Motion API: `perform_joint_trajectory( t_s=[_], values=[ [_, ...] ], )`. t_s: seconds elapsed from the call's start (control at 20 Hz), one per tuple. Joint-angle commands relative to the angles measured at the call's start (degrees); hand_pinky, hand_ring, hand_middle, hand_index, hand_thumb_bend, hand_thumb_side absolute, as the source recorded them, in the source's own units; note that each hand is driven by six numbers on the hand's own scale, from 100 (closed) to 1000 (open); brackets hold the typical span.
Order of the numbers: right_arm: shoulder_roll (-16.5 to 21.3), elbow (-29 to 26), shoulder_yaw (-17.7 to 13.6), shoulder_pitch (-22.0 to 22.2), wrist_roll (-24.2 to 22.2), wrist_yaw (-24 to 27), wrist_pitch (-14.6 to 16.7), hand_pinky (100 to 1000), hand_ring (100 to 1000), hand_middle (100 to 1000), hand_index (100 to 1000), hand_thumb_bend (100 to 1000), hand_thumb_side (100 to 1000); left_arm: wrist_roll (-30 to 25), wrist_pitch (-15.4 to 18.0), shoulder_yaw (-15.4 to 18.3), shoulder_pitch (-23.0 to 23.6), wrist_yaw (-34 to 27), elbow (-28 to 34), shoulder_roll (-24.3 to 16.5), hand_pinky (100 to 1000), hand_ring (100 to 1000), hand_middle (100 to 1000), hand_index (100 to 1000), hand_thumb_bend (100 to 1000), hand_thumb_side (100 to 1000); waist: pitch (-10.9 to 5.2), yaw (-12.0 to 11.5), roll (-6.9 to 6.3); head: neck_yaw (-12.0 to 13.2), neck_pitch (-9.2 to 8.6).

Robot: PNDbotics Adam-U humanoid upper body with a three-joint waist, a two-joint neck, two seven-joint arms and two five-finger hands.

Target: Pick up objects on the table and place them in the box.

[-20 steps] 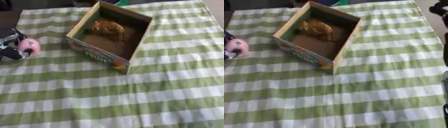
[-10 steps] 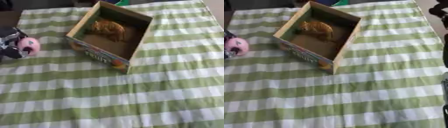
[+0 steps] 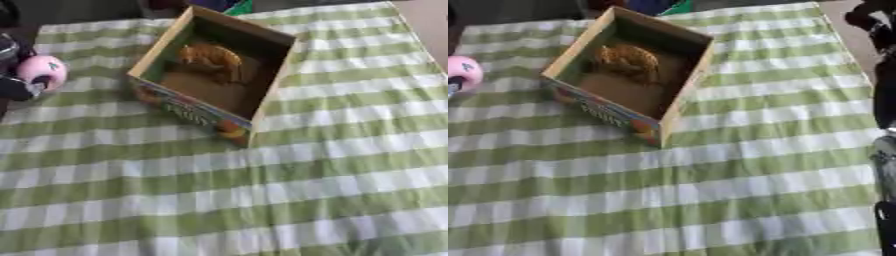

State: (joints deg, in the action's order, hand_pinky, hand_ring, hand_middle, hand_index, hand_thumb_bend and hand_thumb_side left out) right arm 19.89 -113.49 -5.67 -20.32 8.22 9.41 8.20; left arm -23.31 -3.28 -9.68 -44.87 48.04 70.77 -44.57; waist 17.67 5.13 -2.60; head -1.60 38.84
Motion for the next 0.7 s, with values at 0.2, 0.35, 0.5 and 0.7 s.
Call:
perform_joint_trajectory(
  t_s=[0.2, 0.35, 0.5, 0.7],
  values=[
    [0.7, -1.1, -0.3, -0.6, 0.1, 0.4, 0.2, 754, 840, 539, 871, 100, 1000, 3.4, -1.6, 1.8, -2.8, 0.1, 4.6, -2.1, 151, 461, 393, 498, 100, 269, -2.02, 0.1, -0.04, -1.8, 0.60],
    [0.8, -1.1, -0.2, -0.8, 0.2, 0.5, 0.2, 753, 839, 539, 871, 100, 1000, 3.6, -1.6, 1.5, -4.7, -1.1, 7.3, -1.6, 167, 462, 388, 499, 100, 269, -2.29, 0.2, -0.17, -1.7, 0.61],
    [0.8, -1.1, 0.0, -1.2, 0.1, 0.6, 0.3, 753, 839, 541, 870, 100, 1000, 3.5, -1.2, 0.7, -7.4, -0.8, 9.5, -0.4, 171, 463, 389, 500, 100, 270, -2.47, 0.5, -0.35, -1.3, 0.50],
    [0.8, -1.1, 0.3, -1.8, 0.0, 0.9, 0.5, 752, 838, 544, 869, 100, 1000, 4.3, -0.8, -0.2, -11.3, 0.0, 11.0, 2.5, 178, 464, 387, 497, 100, 269, -2.46, 1.1, -0.61, -0.5, 0.19]
  ],
)
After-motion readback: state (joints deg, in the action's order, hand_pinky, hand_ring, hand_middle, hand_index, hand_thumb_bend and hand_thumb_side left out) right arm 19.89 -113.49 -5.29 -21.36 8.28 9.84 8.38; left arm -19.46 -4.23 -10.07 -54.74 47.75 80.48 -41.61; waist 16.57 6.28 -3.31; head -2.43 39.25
